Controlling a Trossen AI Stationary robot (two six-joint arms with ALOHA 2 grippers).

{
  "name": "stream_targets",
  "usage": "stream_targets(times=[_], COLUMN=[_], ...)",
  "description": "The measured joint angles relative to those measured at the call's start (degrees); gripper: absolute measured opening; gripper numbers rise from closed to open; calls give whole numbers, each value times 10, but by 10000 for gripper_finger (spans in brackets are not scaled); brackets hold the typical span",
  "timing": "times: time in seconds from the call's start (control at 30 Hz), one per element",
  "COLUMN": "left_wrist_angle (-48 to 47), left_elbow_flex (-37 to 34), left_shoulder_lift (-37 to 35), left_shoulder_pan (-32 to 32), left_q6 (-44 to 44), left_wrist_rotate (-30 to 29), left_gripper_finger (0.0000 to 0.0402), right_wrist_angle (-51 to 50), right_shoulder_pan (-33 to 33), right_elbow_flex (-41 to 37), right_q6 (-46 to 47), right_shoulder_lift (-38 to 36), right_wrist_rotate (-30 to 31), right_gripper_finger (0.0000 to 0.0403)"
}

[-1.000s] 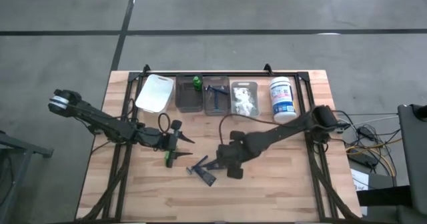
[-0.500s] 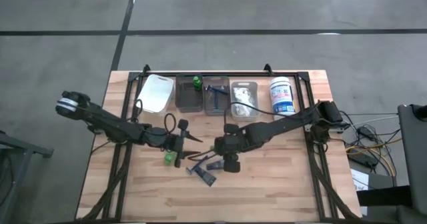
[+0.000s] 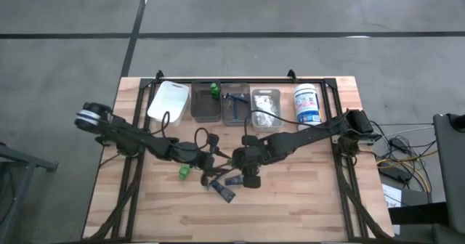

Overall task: Pick & Place Travel size toiletries
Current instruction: Put the right shampoo into the left black bin

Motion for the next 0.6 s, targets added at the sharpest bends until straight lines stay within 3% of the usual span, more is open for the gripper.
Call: stream_targets(times=[0.37, 0.6], left_wrist_angle=[-1, -1], left_elbow_flex=[16, 16], left_shoulder_lift=[12, 11], left_shoulder_pan=[4, 4], left_q6=[11, 9], left_wrist_rotate=[0, 0], left_gripper_finger=[210, 156], right_wrist_angle=[-1, -3], right_shoulder_pan=[-1, 0], right_elbow_flex=[0, 0], right_q6=[-4, -13], right_shoulder_lift=[0, 0], right_wrist_rotate=[-1, -1], right_gripper_finger=[147, 153])
